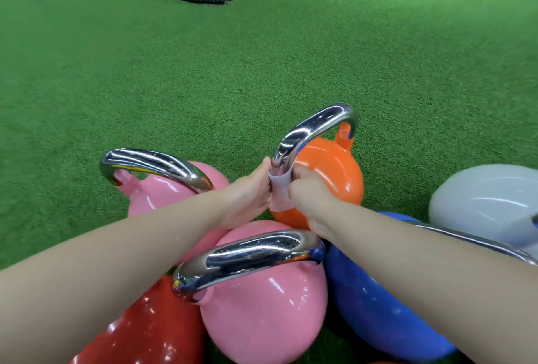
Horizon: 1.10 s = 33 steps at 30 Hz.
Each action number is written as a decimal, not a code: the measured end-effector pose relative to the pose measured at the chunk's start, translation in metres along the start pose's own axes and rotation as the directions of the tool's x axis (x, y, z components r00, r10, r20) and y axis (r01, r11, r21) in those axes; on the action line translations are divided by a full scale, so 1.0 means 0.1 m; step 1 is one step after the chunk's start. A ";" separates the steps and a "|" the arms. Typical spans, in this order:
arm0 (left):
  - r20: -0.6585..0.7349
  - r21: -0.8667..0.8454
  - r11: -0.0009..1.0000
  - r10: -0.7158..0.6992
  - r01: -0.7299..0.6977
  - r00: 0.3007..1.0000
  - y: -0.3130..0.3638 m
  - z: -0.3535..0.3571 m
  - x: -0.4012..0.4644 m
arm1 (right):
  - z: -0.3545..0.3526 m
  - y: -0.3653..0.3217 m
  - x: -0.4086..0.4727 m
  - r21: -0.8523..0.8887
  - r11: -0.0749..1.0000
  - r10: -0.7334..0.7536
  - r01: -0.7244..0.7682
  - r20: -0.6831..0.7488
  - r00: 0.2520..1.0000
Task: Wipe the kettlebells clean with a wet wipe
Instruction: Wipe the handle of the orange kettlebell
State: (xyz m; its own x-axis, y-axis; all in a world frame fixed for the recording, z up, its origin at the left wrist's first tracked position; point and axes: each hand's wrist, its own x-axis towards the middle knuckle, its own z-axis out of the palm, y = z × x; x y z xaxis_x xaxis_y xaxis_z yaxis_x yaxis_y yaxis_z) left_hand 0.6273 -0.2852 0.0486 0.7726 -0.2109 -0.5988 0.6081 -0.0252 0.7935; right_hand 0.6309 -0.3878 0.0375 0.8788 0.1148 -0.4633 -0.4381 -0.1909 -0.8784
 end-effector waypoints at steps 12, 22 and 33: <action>0.190 -0.043 0.998 0.063 -0.056 0.980 0.07 -0.21 0.16 | -0.13 -0.15 0.14 -0.149 0.985 0.086 -0.086 -0.006 0.996; 0.159 0.234 0.892 0.357 -0.386 0.920 0.07 -0.31 0.17 | -0.19 -0.21 0.30 -0.640 0.758 -0.073 0.127 0.109 0.991; 0.086 0.796 0.536 0.360 -0.281 0.929 -0.28 -0.35 0.60 | -0.14 -0.08 0.34 -0.915 0.400 -0.253 0.052 -0.056 0.966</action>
State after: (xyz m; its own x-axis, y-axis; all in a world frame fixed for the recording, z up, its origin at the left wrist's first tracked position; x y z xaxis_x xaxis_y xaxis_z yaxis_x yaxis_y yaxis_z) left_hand 0.6629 -0.2629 -0.0130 0.9210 -0.2890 -0.2614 -0.0367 -0.7320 0.6803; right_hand 0.6665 -0.3956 0.0306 0.9701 0.1047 -0.2189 0.0436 -0.9626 -0.2675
